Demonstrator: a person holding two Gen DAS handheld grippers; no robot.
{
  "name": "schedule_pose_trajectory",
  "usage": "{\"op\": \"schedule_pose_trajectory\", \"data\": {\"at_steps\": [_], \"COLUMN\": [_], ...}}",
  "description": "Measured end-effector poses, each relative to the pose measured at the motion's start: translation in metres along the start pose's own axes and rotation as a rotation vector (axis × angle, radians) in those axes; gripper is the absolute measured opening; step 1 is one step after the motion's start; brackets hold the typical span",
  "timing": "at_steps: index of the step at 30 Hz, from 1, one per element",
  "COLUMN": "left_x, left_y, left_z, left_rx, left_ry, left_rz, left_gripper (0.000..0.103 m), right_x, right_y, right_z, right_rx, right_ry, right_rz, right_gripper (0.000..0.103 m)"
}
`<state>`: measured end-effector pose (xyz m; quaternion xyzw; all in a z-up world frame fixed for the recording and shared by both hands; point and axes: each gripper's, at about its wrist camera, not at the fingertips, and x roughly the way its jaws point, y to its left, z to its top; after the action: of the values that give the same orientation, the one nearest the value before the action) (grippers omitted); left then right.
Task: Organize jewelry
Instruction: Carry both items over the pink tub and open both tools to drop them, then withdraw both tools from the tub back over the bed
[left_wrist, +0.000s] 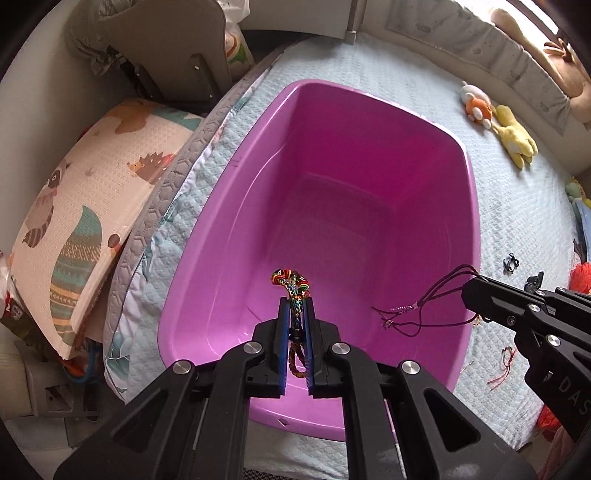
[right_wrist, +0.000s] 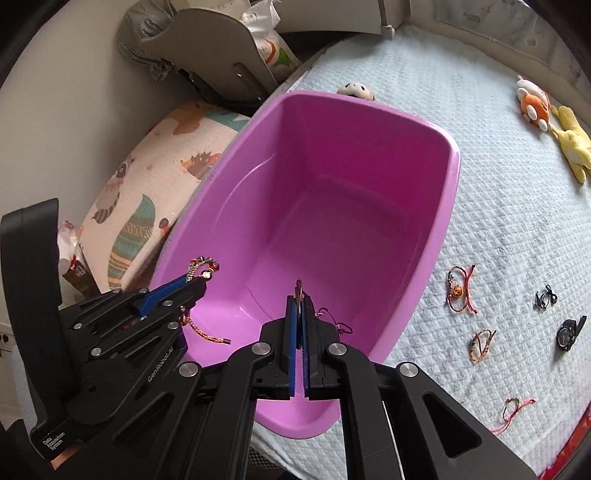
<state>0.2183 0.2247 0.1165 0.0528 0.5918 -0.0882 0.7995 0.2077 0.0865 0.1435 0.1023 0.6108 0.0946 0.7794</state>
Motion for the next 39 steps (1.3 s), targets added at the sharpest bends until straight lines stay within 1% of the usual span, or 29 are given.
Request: {"op": "schedule_pose_trajectory", "data": {"at_steps": [1, 2, 3, 4, 5, 7, 12, 17, 24, 27, 34, 39], "left_x": [0.002, 0.004, 0.004, 0.003, 0.001, -0.004, -0.003, -0.007, -0.024, -0.035, -0.057, -0.072], "left_y": [0.002, 0.005, 0.005, 0.008, 0.011, 0.016, 0.025, 0.027, 0.013, 0.007, -0.016, -0.037], "left_z": [0.0, 0.001, 0.002, 0.002, 0.001, 0.0, -0.003, -0.01, -0.019, -0.024, -0.037, -0.048], "left_rx": [-0.004, -0.007, -0.009, -0.015, -0.027, -0.042, -0.062, -0.085, -0.054, -0.045, -0.015, 0.024], "left_ry": [0.008, 0.014, 0.014, 0.011, -0.004, -0.029, 0.009, 0.018, -0.005, -0.024, -0.044, -0.067], "left_rz": [0.003, 0.014, 0.023, 0.036, 0.044, 0.046, 0.076, 0.075, 0.082, 0.078, 0.059, 0.052], "left_gripper": [0.01, 0.022, 0.044, 0.062, 0.088, 0.089, 0.089, 0.089, 0.089, 0.092, 0.092, 0.092], "right_x": [0.001, 0.003, 0.003, 0.002, -0.003, -0.008, -0.015, -0.019, -0.033, -0.042, -0.064, -0.082], "right_y": [-0.001, -0.002, -0.004, -0.006, -0.007, -0.012, -0.021, -0.028, -0.035, -0.039, -0.05, -0.056], "right_z": [0.001, 0.003, 0.005, 0.006, 0.006, 0.006, 0.001, -0.01, -0.032, -0.045, -0.072, -0.092], "right_rx": [0.006, 0.014, 0.021, 0.026, 0.029, 0.032, 0.053, 0.074, 0.114, 0.122, 0.163, 0.173], "right_ry": [0.009, 0.019, 0.022, 0.015, 0.002, -0.015, -0.031, -0.022, -0.042, -0.062, -0.106, -0.146], "right_rz": [-0.01, -0.021, -0.029, -0.034, -0.04, -0.051, -0.054, -0.048, -0.017, -0.017, -0.018, -0.039], "right_gripper": [0.003, 0.006, 0.021, 0.042, 0.049, 0.051, 0.051, 0.051, 0.051, 0.052, 0.052, 0.054]}}
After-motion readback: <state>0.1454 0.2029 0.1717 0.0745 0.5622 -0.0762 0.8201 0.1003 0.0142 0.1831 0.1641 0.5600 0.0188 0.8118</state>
